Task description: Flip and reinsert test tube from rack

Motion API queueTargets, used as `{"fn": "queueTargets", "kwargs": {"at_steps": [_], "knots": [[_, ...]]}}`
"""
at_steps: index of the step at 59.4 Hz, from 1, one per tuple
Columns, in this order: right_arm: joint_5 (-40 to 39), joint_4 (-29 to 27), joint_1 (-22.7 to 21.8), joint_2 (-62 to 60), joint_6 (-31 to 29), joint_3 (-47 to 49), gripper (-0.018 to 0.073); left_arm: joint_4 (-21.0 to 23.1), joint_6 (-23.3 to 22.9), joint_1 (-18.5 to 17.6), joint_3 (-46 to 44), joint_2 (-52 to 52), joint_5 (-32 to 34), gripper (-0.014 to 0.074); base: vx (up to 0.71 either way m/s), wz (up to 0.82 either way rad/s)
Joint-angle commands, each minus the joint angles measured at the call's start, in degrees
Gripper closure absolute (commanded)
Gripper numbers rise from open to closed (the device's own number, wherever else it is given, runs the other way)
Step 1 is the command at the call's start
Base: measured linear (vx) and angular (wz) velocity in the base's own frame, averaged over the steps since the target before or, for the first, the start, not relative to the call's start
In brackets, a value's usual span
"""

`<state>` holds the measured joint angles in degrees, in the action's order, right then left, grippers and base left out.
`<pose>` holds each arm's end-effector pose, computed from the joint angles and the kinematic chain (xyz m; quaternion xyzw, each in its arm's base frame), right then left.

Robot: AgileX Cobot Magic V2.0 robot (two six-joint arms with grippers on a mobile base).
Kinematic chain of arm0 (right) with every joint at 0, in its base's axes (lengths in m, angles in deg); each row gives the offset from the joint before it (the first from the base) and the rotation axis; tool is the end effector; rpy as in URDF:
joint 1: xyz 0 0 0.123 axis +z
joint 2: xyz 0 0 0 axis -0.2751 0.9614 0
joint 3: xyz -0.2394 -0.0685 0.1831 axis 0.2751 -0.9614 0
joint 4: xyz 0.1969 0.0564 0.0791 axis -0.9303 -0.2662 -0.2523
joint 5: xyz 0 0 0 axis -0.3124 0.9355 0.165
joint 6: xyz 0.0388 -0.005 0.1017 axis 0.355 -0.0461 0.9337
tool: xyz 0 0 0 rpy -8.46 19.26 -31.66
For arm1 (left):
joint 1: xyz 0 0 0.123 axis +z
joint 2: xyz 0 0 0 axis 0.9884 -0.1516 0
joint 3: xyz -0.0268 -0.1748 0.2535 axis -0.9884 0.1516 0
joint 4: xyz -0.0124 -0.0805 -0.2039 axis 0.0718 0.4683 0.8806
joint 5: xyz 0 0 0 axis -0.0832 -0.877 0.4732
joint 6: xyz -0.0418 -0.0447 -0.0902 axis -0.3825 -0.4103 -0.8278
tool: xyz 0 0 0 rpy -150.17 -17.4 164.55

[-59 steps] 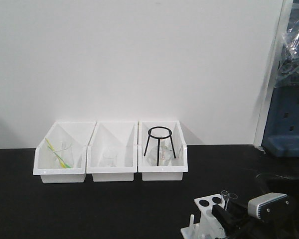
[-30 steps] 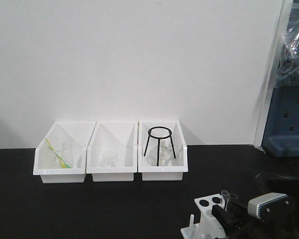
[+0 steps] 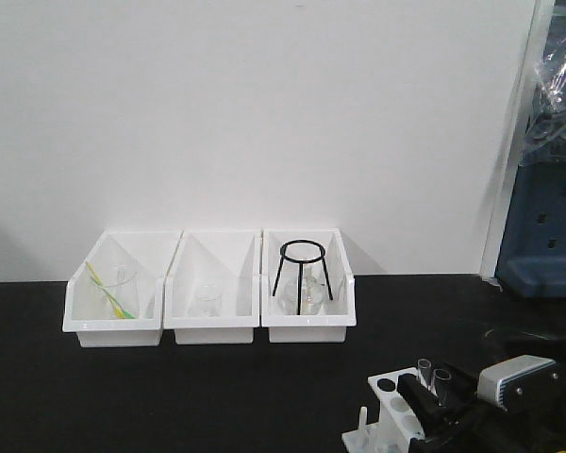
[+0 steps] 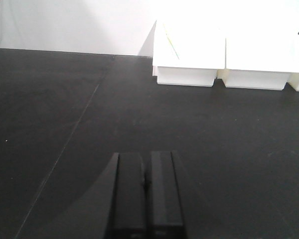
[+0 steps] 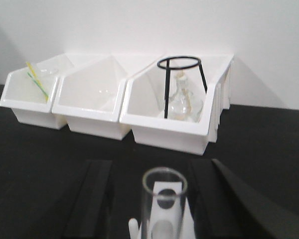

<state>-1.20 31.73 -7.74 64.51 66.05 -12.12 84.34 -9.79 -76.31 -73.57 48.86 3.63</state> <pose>0.2774 0.0748 0.2339 -0.1359 0.7310 0.1862 0.6422 0.0154 0.0027 0.1769 -0.0831 0.7652 -0.0057 0.6384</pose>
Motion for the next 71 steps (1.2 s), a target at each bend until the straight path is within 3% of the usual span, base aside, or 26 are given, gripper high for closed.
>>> {"fn": "queueTargets", "kwargs": {"at_steps": [1,16,28,35,44,50,71], "knots": [[-5.6,-1.2,-0.4,-4.9,-0.7,1.7,0.0144,0.3,0.0,-0.4,0.1,0.7,4.5,0.0603,0.0,0.0],[-0.8,-2.9,-0.4,-15.7,-1.0,2.0,0.0144,0.3,0.0,-0.4,0.1,0.7,4.5,0.0603,0.0,0.0],[20.0,-2.1,-0.2,-28.3,0.9,6.4,0.0165,0.3,0.0,-0.4,0.1,0.7,4.5,0.0603,0.0,0.0],[37.7,1.0,-0.2,-36.2,3.9,9.8,0.0287,0.3,0.0,-0.4,0.1,0.7,4.5,0.0603,0.0,0.0],[54.0,3.4,-0.2,-45.7,8.0,10.3,0.057,0.3,0.0,-0.4,0.1,0.7,4.5,0.0603,0.0,0.0],[63.0,2.9,-0.2,-51.1,7.9,10.3,0.0573,0.3,0.0,-0.4,0.1,0.7,4.5,0.0603,0.0,0.0],[67.1,3.0,-0.2,-62.3,6.3,10.3,0.0568,0.3,0.0,-0.4,0.1,0.7,4.5,0.0603,0.0,0.0]]}}
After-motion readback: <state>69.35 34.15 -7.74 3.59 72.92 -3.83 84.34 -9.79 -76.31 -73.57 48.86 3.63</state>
